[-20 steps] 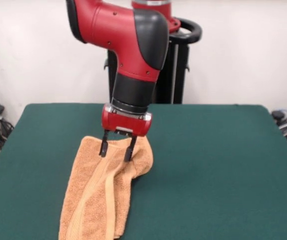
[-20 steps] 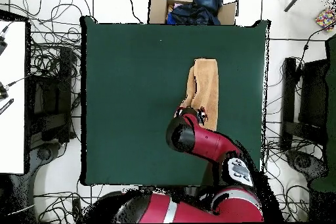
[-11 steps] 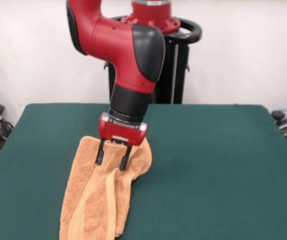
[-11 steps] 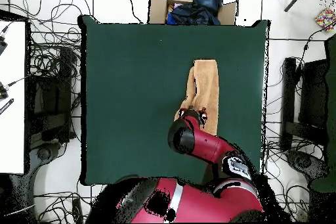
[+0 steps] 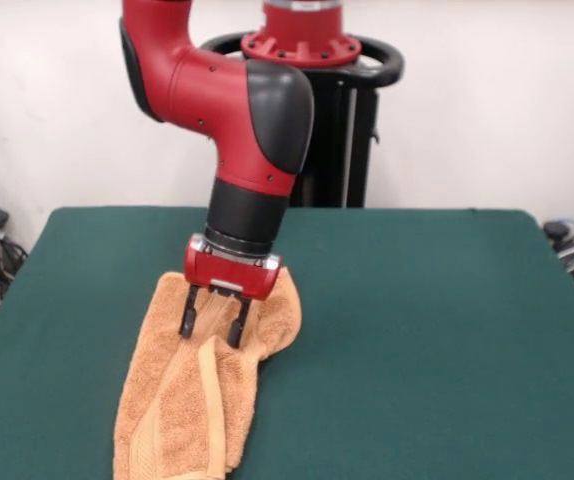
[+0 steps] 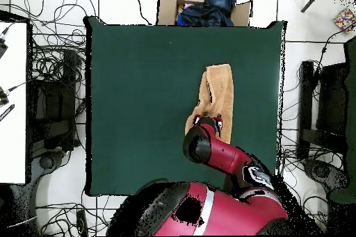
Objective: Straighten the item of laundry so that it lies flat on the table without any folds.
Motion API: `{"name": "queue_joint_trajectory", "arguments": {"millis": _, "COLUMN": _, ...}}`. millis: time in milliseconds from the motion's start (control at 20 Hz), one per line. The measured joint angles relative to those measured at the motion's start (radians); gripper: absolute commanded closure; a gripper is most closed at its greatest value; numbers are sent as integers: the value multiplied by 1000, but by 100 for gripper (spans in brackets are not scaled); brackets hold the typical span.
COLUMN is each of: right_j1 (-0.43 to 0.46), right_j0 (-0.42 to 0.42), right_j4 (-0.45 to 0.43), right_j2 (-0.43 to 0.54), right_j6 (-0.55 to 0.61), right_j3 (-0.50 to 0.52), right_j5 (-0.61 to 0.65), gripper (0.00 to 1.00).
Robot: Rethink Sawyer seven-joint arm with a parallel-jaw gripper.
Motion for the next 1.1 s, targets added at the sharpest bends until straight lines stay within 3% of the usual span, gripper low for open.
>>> {"name": "queue_joint_trajectory", "arguments": {"millis": 550, "right_j1": -21, "right_j0": -20, "right_j4": 3, "right_j2": 25, "right_j6": 0, "right_j3": 14, "right_j5": 16, "gripper": 0}}
{"name": "queue_joint_trajectory", "arguments": {"millis": 1100, "right_j1": -108, "right_j0": -23, "right_j4": 41, "right_j2": 70, "right_j6": 0, "right_j3": 19, "right_j5": 180, "gripper": 0}}
